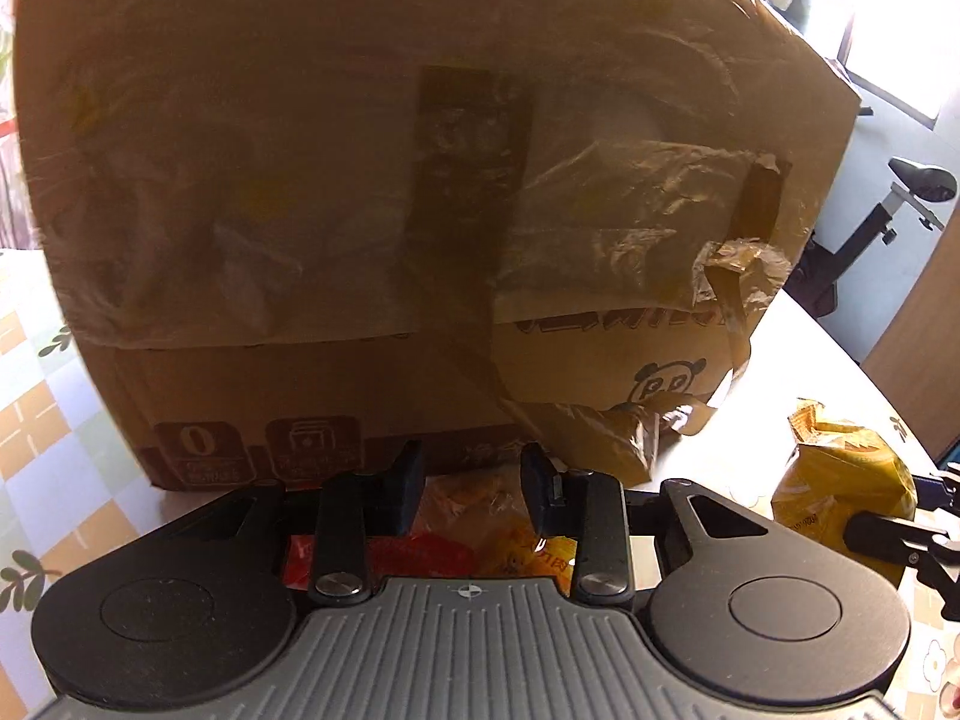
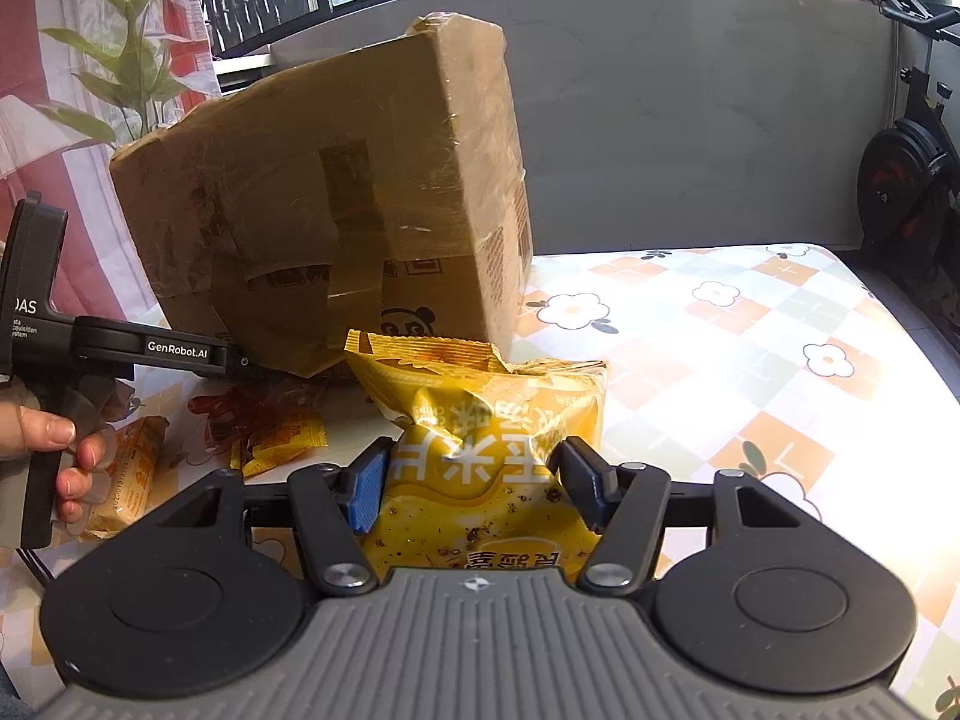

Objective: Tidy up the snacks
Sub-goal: 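Grasp small clear candy packet with left tool while right tool holds yellow bag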

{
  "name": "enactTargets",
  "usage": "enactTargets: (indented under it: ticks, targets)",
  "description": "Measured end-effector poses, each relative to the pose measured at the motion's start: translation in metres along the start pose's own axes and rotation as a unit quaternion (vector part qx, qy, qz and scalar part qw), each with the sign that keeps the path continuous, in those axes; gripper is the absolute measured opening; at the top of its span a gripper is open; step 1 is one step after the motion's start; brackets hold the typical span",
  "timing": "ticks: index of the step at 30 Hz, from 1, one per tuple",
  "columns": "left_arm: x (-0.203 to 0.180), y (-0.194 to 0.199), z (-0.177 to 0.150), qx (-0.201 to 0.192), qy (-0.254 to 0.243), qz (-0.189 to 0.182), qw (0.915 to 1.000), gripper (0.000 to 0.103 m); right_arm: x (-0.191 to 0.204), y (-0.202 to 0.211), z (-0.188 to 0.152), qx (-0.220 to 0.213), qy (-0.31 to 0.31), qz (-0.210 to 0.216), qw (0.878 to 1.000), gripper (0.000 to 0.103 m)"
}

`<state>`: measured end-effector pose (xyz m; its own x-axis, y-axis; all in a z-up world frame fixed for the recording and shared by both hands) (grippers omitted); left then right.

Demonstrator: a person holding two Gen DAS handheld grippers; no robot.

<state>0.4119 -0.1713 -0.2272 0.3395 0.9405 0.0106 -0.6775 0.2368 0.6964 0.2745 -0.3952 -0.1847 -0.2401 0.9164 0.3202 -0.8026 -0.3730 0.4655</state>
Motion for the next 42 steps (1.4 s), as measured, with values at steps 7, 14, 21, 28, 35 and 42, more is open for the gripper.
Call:
enactTargets:
  ticks: [7, 14, 21, 28, 35, 42]
  targets:
    - [-0.018, -0.014, -0.003, -0.001, -0.041, -0.019, 0.999, 0.037, -0.009, -0.004, -0.001, 0.005, 0.004, -0.02, 1.0, 0.062]
    - [-0.018, -0.024, -0.011, 0.021, -0.03, -0.037, 0.9987, 0.037, -0.014, -0.007, 0.004, 0.023, 0.029, -0.056, 0.998, 0.062]
    - [-0.017, -0.013, -0.027, 0.051, -0.039, -0.06, 0.9962, 0.037, -0.007, -0.012, 0.002, 0.032, 0.04, -0.051, 0.997, 0.062]
    - [-0.015, -0.016, -0.024, 0.038, -0.026, -0.056, 0.9974, 0.034, -0.004, -0.01, 0.002, 0.032, 0.043, -0.048, 0.997, 0.062]
    - [-0.028, -0.024, -0.014, 0.012, -0.065, -0.055, 0.9963, 0.034, -0.006, -0.012, 0.0, 0.032, 0.04, -0.045, 0.998, 0.062]
    - [-0.052, -0.041, -0.008, 0.017, -0.108, -0.044, 0.993, 0.034, -0.009, -0.012, 0.0, 0.029, 0.039, -0.041, 0.998, 0.062]
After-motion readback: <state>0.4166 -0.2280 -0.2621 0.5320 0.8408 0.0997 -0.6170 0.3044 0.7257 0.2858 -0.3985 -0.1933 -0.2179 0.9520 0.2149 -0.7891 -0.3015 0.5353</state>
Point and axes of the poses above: each gripper's, at about its wrist camera, not at the fingertips, and y roughly against the way its jaws point, x to its left, z to its top, the point moved 5 cm from there along -y, roughly the way its jaws point, and after that the axes turned 14 degrees about z, right-handed, at the moved point
